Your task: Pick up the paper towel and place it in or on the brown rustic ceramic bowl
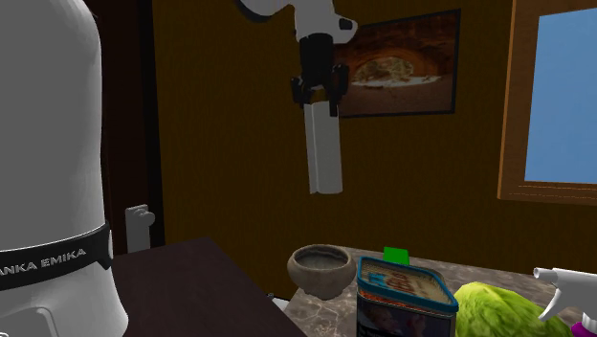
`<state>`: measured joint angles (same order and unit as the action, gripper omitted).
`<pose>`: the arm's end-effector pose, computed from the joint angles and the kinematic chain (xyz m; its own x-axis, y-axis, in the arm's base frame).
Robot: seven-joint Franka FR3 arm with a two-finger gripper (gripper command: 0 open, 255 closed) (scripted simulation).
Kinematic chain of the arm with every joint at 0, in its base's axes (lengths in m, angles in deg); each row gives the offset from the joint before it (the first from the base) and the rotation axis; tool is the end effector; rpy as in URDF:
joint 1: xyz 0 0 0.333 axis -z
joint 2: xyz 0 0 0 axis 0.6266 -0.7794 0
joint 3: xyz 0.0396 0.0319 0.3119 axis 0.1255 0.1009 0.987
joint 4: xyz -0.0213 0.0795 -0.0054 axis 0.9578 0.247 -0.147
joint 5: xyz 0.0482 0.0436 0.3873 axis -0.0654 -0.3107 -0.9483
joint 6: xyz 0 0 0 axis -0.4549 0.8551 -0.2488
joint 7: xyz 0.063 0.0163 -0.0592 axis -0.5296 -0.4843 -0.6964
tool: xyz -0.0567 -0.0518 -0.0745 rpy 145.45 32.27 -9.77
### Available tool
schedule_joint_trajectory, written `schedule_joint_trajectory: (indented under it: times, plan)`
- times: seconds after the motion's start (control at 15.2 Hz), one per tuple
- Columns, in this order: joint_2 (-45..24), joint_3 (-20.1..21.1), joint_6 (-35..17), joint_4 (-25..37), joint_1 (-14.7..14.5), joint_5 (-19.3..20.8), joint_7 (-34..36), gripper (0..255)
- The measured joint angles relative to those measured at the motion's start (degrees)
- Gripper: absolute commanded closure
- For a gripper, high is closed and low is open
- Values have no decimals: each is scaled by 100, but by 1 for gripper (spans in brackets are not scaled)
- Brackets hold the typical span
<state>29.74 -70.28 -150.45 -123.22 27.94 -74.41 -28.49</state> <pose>0.4397 0.0445 0.4641 0.9614 0.2723 0.0396 0.2701 -0.9614 0.0535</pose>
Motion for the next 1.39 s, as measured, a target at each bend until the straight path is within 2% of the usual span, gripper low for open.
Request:
schedule_joint_trajectory:
  times: [1.39]
  plan:
    - [-818,-28,-1770,-959,8,44,103,255]
